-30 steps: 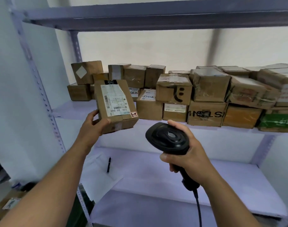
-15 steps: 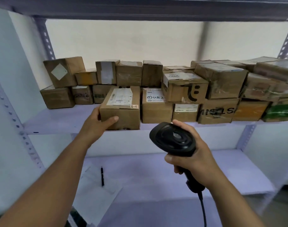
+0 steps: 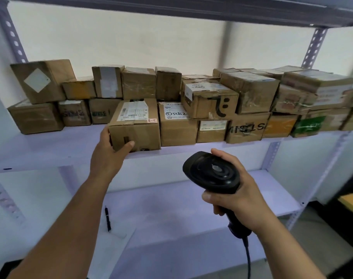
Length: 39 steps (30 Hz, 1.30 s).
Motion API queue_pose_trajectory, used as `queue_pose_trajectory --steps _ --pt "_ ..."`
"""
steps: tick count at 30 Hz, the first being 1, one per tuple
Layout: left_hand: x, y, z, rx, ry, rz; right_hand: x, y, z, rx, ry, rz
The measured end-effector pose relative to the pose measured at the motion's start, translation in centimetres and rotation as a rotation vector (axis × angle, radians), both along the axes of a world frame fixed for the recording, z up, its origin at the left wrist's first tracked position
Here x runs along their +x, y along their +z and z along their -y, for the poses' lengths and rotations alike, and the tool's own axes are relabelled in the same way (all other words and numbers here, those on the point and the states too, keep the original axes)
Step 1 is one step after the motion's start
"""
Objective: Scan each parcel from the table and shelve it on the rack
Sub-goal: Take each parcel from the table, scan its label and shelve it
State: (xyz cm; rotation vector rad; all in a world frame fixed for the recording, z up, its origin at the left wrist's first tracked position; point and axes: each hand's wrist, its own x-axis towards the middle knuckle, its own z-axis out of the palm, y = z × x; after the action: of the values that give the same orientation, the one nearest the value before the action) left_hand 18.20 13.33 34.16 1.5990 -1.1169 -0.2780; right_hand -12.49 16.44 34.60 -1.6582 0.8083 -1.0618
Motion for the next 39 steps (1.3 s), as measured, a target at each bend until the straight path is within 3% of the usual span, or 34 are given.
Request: queue_pose_trajectory --steps 9,16,24,39 --pt "-7.6 -3.4 -4.6 -0.145 0.246 0.144 -5.4 -0.6 -2.2 0.018 -0.013 0.055" --pt "-19.3 -6.3 -7.5 -0.105 -0.067 0.265 -12.3 -2.1 -5.4 0.056 -0.095 0.108" --pt "-32.3 -7.2 -8.5 -0.007 -0.27 0.373 -23.5 -4.0 -10.0 0.053 -0.254 0.201" --pt "-58.8 -8.6 -10.5 -0.034 -0.719 0.387 -46.4 -5.3 -20.1 -0.03 -0.653 0.165"
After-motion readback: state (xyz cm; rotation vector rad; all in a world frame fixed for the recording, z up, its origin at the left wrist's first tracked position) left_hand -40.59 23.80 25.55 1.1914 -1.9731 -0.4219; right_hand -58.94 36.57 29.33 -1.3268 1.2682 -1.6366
